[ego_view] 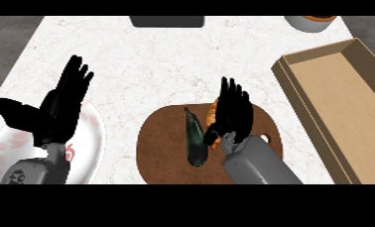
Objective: Pick the croissant from the cutting board and place it in the cardboard box
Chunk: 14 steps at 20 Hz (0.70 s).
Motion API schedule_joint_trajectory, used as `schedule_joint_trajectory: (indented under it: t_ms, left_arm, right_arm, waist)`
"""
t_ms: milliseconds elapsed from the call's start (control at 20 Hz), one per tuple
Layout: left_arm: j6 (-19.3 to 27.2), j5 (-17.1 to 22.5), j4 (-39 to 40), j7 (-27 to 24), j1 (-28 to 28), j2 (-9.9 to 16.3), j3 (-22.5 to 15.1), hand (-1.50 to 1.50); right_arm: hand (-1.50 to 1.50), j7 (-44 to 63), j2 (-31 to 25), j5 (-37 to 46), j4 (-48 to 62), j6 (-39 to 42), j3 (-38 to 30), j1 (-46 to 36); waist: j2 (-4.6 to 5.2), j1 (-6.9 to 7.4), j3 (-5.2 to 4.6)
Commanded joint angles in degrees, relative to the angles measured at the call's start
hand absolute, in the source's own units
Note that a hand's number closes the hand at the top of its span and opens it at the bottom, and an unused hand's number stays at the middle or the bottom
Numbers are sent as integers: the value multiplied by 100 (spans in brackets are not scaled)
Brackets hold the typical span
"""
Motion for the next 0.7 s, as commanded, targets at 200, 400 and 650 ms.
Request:
schedule_joint_trajectory:
  t_ms: [200,400,650]
  left_arm:
    - [41,-217,-269,-28,203,-213,-79,0]
    - [-147,-236,260,-201,4,-156,79,0]
    - [-358,-83,-200,13,382,-69,246,0]
  right_arm:
    - [-150,539,83,167,95,-153,72,305]
    - [-150,698,81,-16,562,-600,293,6]
    - [-150,437,84,-26,603,-178,0,-73]
  waist:
    - [17,4,9]
    - [29,25,7]
    - [20,24,8]
